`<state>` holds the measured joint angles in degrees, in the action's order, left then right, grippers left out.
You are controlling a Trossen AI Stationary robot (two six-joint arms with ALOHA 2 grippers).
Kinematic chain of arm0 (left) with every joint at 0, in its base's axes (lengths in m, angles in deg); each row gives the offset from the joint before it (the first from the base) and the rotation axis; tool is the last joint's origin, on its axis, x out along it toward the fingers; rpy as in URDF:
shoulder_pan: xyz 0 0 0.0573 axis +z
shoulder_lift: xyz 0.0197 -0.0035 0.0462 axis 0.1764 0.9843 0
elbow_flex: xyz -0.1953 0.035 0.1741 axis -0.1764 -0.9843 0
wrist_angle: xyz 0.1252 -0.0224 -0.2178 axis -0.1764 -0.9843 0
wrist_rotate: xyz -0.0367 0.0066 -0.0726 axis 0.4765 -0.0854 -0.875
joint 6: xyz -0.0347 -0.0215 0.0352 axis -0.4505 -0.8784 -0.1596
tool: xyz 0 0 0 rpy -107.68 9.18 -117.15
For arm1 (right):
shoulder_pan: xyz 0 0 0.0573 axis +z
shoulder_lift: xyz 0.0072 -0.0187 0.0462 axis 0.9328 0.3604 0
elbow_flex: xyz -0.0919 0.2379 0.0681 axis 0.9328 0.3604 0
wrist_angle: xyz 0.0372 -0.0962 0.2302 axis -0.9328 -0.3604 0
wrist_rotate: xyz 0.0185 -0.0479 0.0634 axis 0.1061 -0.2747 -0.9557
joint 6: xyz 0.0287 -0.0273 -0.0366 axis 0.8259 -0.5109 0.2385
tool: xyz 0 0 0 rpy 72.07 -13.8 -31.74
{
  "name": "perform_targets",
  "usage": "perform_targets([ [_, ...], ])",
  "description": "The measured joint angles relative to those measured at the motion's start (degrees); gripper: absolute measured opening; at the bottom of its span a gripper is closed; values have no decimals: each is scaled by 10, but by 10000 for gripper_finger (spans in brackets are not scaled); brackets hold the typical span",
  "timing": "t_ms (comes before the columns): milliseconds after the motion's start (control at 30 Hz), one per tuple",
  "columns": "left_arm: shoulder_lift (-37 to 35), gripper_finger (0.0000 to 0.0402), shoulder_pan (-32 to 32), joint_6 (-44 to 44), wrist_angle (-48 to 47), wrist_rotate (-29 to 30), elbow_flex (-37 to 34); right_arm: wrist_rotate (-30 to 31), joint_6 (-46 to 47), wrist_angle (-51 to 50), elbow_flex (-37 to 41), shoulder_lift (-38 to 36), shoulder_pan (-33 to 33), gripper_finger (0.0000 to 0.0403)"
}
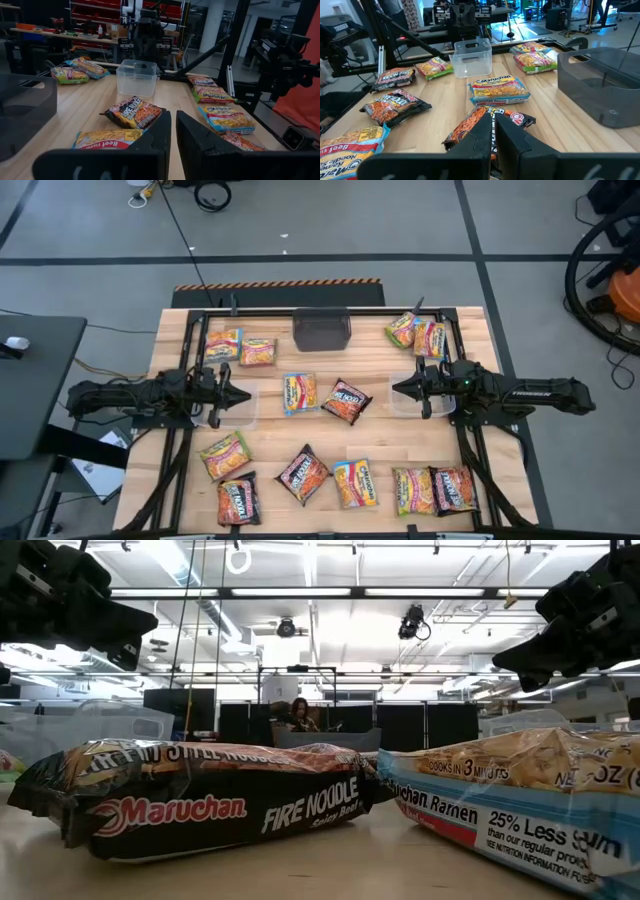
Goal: Sort Maruchan noodles
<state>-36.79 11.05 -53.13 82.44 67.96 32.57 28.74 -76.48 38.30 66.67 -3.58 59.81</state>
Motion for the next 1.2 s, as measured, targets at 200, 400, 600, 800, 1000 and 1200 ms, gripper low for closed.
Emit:
perform_targets([
  [200,0,34,0,0,0,0,0,0,0,0,0,0,0,27],
  [400,0,34,0,0,0,0,0,0,0,0,0,0,0,27],
  [600,0,34,0,-16,17,2,0,0,0,0,0,0,0,27],
  [800,0,34,0,-65,114,-26,1,0,0,0,0,0,0,27],
  [1000,0,34,0,-90,159,-34,19,0,0,0,0,0,0,27],
  [1200,14,34,0,-79,219,3,24,0,0,0,0,0,0,27],
])
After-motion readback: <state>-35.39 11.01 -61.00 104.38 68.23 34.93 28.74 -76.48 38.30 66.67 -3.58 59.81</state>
